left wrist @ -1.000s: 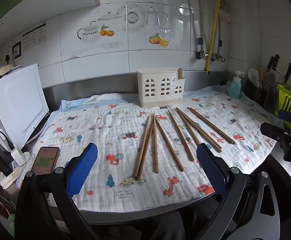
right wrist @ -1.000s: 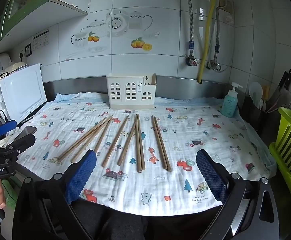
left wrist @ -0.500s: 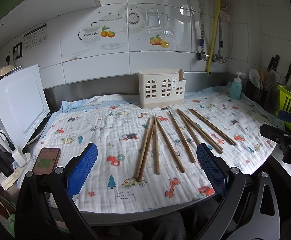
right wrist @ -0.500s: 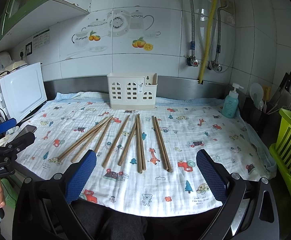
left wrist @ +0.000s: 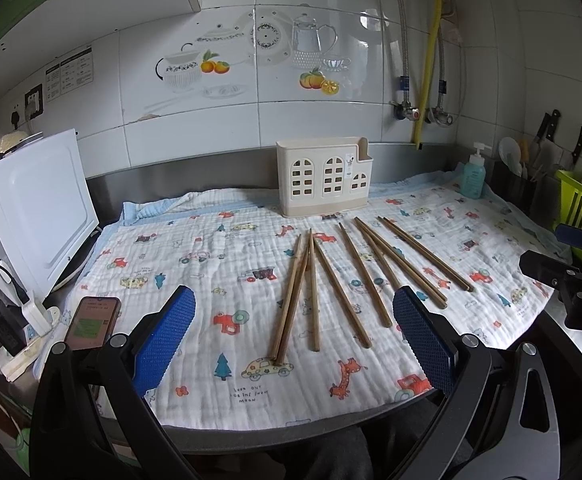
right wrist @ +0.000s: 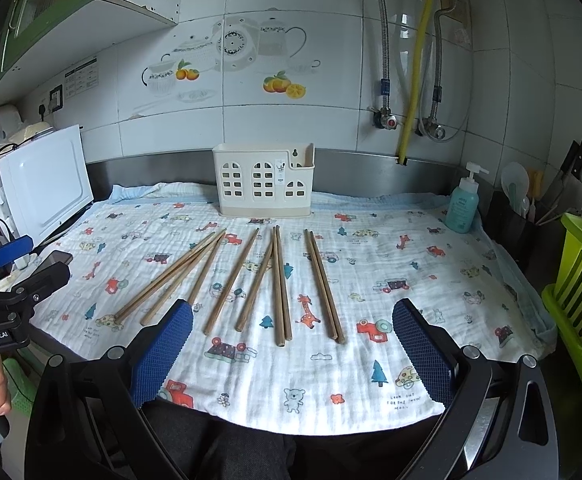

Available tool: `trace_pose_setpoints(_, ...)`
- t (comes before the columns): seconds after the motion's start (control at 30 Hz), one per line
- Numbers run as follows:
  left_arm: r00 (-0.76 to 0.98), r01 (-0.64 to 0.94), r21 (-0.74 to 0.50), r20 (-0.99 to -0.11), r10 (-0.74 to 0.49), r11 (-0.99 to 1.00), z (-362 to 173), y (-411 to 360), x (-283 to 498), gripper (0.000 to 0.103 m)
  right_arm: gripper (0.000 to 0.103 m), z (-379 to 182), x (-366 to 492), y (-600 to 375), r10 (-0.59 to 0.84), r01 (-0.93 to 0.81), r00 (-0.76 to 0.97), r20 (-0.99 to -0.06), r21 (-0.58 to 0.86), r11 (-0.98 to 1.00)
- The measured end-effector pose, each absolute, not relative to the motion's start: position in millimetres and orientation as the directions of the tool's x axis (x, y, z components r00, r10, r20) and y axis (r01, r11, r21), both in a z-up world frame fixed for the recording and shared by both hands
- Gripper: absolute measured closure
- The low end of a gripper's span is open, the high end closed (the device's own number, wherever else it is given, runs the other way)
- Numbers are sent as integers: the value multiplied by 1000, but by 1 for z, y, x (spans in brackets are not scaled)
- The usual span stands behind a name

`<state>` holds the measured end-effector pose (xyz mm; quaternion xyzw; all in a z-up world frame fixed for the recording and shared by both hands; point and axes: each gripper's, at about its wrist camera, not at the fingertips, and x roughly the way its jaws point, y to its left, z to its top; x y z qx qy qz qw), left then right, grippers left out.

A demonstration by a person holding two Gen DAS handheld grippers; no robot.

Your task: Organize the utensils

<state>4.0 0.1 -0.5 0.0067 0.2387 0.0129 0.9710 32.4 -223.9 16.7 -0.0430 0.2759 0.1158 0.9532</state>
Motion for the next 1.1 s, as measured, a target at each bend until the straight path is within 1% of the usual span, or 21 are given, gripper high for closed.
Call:
trace_pose_setpoints(0.83,883,-32,19,-467,37,999,1,5,23,5,6,9,48,-226,205,-248,803,-559,-1,969)
trace_pose_setpoints(1.1,877,-39,-3,-479,33,999,-1,9,32,5,6,6,54,-224,214,-258,799,-562,1,966)
